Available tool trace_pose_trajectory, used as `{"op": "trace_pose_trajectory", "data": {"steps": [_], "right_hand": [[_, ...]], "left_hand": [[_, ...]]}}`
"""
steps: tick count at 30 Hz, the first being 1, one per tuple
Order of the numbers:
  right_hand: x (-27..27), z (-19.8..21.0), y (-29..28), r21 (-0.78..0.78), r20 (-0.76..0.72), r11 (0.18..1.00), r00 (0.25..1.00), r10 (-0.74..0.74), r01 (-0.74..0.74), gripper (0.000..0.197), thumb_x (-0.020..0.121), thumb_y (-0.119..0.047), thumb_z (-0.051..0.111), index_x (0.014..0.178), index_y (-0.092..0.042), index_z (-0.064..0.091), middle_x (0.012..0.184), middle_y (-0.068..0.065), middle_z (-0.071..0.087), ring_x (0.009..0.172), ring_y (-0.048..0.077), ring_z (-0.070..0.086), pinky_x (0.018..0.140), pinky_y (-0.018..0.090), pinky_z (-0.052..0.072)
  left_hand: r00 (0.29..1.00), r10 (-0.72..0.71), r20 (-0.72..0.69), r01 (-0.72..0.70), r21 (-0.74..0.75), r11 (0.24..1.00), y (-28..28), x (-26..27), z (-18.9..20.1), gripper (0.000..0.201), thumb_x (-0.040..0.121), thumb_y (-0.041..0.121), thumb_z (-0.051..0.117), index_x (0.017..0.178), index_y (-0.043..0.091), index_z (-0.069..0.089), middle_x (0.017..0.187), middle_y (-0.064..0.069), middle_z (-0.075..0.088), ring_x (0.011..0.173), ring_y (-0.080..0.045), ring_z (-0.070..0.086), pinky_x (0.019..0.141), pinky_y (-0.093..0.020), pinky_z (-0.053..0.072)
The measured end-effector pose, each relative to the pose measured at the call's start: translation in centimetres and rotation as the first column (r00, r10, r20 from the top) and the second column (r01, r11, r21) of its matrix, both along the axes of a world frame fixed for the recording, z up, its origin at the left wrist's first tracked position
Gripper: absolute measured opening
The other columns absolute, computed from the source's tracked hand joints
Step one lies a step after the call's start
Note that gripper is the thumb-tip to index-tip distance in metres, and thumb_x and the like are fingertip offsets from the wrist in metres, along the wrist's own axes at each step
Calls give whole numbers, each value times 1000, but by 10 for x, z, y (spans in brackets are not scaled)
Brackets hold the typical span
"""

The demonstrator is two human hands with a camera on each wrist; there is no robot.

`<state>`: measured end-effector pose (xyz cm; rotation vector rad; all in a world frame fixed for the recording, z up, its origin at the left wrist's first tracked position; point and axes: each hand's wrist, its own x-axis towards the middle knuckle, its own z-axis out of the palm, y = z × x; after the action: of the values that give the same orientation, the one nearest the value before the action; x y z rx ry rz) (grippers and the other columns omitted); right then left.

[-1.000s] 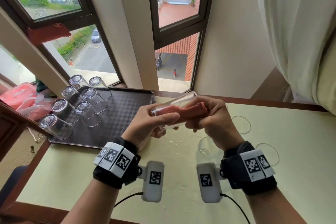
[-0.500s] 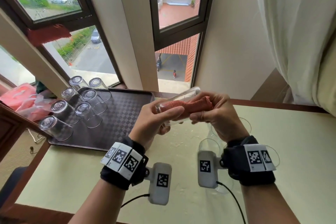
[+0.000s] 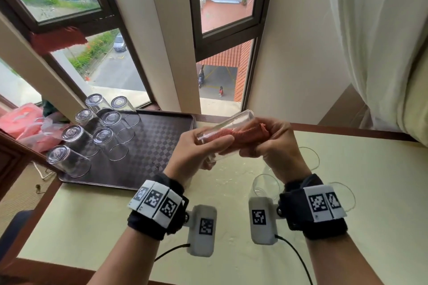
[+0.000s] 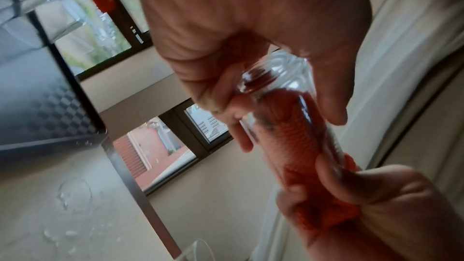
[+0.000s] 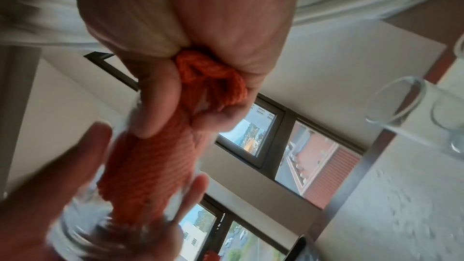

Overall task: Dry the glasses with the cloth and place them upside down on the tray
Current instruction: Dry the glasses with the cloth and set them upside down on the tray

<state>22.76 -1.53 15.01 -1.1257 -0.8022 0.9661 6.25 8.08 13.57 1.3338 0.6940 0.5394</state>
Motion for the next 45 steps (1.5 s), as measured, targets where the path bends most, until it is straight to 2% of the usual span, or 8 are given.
{"op": "trace_pose_trajectory", "data": {"steps": [4, 8, 11, 17, 25, 32, 37, 45], "right_hand": [[-4, 2, -2, -17, 84, 1000, 996, 23, -22, 33, 59, 22, 69, 84, 0, 67, 75, 5, 71, 65, 13, 67, 50, 24, 56], [0, 0, -5, -68, 28, 997, 999, 34, -32, 61, 50, -21, 84, 98, 10, 64, 75, 11, 63, 54, 10, 51, 44, 19, 43], [-1, 2, -3, -25, -58, 999, 998, 23, -25, 37, 47, 3, 79, 82, 4, 70, 69, 9, 67, 56, 14, 59, 48, 20, 49], [-10, 5, 1, 9, -9, 999, 999, -35, 35, 26, 45, 14, 61, 65, -1, 68, 73, 8, 73, 71, 19, 71, 54, 26, 56], [-9, 5, 3, -84, -35, 996, 999, 5, -8, 35, 43, 19, 66, 67, -6, 70, 62, 3, 68, 56, 11, 64, 44, 20, 50], [-27, 2, 6, -73, 27, 996, 998, -48, 50, 54, 63, 39, 42, 67, -8, 69, 75, 3, 73, 71, 14, 72, 50, 26, 55], [-23, 6, -3, -146, -33, 987, 997, 63, -67, 38, 62, -3, 72, 99, 4, 66, 83, 12, 66, 63, 12, 56, 49, 23, 44], [-21, 11, 6, -124, -46, 990, 996, -71, 65, 44, 61, 39, 52, 72, -1, 67, 69, 4, 72, 65, 14, 69, 52, 24, 57]], "left_hand": [[1000, 3, 27, -9, 248, 969, 3, -5, 6, 76, 55, 45, 92, 119, 12, 67, 102, -7, 75, 86, -24, 73, 74, -33, 61], [1000, -4, 21, -6, 475, 880, -3, -6, -1, 74, 58, 24, 95, 124, 15, 63, 112, -4, 73, 97, -16, 73, 85, -36, 61], [999, 17, 51, -34, 340, 940, -5, -3, -3, 80, 52, 29, 96, 123, 10, 64, 109, -7, 74, 95, -22, 74, 85, -42, 60], [997, 1, 74, -8, 94, 996, -2, -5, 3, 71, 57, 36, 90, 117, 7, 63, 70, 2, 68, 45, -5, 49, 40, -15, 41], [993, 35, 116, -76, 366, 927, -7, -7, -6, 74, 55, 25, 92, 120, 8, 63, 108, -7, 75, 97, -25, 73, 88, -39, 59], [991, 84, 101, -85, -1, 996, 1, -9, 2, 74, 48, 50, 88, 111, 19, 64, 87, -3, 68, 56, -7, 54, 43, -17, 42], [996, 28, 88, -51, 265, 963, 5, -16, 5, 74, 54, 47, 92, 115, 14, 63, 101, -8, 71, 78, -16, 73, 65, -25, 59], [997, 17, 77, -15, -16, 1000, 4, -13, 2, 78, 44, 51, 94, 111, 23, 66, 93, -1, 75, 68, -22, 60, 48, -21, 50]]}}
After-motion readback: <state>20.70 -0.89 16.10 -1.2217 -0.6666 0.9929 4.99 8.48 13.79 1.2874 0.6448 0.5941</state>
